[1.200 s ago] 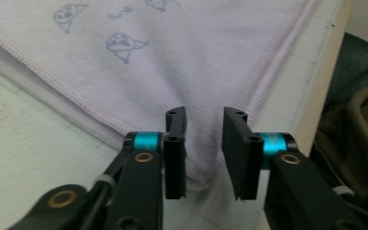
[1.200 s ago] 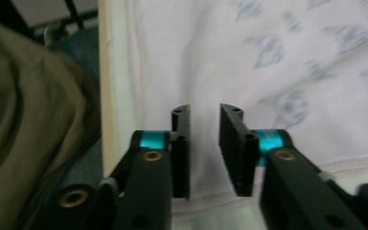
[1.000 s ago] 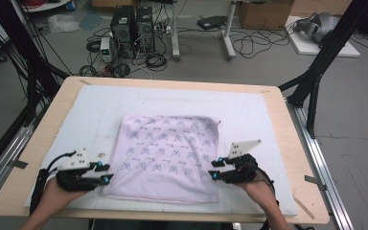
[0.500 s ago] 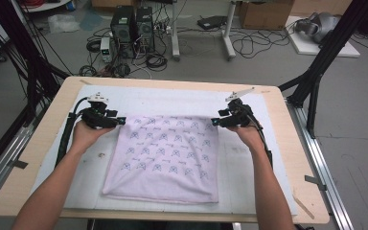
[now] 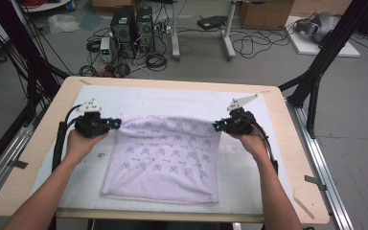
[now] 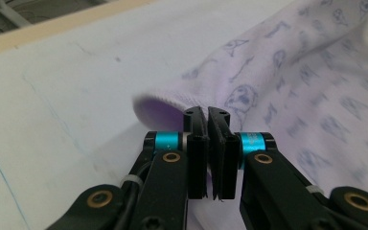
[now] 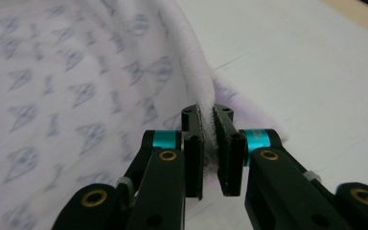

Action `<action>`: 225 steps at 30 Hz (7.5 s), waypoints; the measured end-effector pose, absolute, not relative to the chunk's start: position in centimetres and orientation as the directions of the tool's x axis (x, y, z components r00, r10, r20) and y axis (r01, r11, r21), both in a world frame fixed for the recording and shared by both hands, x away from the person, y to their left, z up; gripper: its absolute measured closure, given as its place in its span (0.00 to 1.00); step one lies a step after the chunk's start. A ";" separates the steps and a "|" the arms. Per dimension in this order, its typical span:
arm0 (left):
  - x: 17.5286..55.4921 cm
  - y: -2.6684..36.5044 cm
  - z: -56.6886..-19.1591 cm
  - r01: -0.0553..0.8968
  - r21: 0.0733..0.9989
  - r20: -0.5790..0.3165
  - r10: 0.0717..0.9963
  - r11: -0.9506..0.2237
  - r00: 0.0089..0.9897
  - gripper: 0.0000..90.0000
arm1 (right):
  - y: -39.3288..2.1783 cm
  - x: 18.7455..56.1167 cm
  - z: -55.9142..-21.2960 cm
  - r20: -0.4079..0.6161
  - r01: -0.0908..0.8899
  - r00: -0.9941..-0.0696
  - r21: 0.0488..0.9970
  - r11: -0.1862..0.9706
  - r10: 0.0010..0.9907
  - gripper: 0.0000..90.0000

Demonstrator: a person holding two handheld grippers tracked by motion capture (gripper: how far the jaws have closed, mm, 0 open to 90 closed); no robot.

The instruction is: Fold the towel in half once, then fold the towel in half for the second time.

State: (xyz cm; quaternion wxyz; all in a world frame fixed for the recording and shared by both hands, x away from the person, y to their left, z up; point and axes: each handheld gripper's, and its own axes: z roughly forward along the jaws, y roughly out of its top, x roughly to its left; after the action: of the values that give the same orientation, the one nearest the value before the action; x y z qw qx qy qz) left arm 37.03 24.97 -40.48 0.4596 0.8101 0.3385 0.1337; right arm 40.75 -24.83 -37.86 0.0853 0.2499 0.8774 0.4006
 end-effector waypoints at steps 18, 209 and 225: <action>37.6 23.3 -38.9 0.431 0.828 -0.090 0.673 -0.360 0.734 0.55 | -24.3 40.0 -39.7 0.071 0.388 -0.861 0.731 0.561 0.503 0.72; 35.1 25.5 -41.0 0.459 0.782 -0.121 0.621 -0.421 0.775 0.50 | -24.2 37.2 -41.0 0.182 0.441 -0.848 0.765 0.470 0.498 0.46; 27.2 27.5 -39.0 0.320 0.853 -0.085 0.496 -0.412 0.864 0.83 | -24.8 29.9 -38.0 0.139 0.285 -0.940 0.823 0.491 0.313 0.81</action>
State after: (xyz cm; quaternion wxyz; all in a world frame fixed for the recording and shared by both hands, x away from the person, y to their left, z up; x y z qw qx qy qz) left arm 27.19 27.49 -39.00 0.4840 0.8353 0.2444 0.0909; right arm 29.88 -24.76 -38.02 0.0147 0.1732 0.8632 0.4740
